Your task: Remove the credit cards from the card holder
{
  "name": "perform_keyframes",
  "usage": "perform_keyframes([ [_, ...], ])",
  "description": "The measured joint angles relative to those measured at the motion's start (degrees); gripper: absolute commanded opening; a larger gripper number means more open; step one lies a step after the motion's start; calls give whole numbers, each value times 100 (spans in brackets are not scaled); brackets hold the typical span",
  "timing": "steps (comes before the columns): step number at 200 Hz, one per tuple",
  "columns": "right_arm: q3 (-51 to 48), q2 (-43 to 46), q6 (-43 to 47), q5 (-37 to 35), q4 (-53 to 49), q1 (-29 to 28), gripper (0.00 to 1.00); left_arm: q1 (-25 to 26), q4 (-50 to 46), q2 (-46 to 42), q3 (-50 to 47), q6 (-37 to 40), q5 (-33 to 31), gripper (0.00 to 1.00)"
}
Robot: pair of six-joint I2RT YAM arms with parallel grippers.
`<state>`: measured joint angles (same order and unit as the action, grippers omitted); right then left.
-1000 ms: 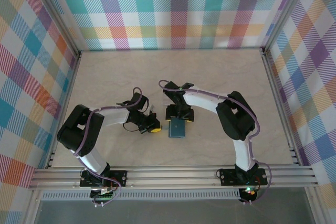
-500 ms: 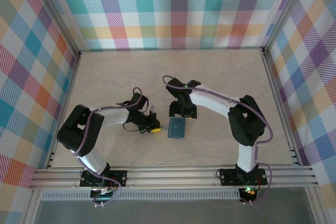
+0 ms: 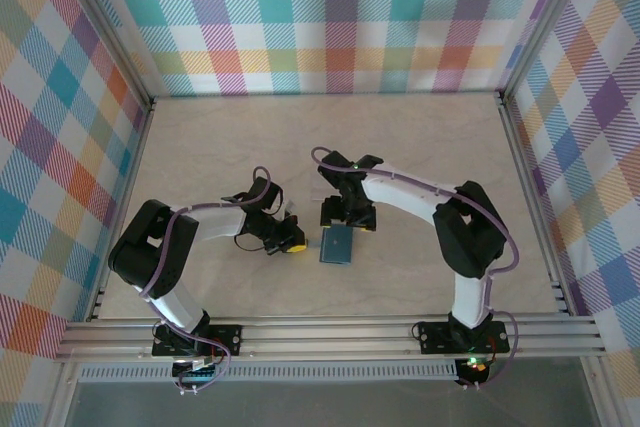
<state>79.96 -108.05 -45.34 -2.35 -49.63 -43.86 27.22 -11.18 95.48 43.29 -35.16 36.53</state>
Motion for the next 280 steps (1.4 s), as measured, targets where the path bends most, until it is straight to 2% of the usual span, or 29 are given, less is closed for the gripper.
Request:
perform_keyframes([
  [66, 170, -557, -621, -17, 186, 0, 83, -2, 87, 2, -42, 2, 48, 0],
  [142, 188, -610, -675, -20, 245, 2, 84, -7, 107, 2, -63, 4, 55, 0],
  [244, 197, -649, -660, -155, 289, 2, 62, -13, 129, 2, -79, -2, 52, 0],
  [280, 131, -400, -649, -212, 203, 2, 58, -39, 160, -28, -120, -39, 48, 0],
])
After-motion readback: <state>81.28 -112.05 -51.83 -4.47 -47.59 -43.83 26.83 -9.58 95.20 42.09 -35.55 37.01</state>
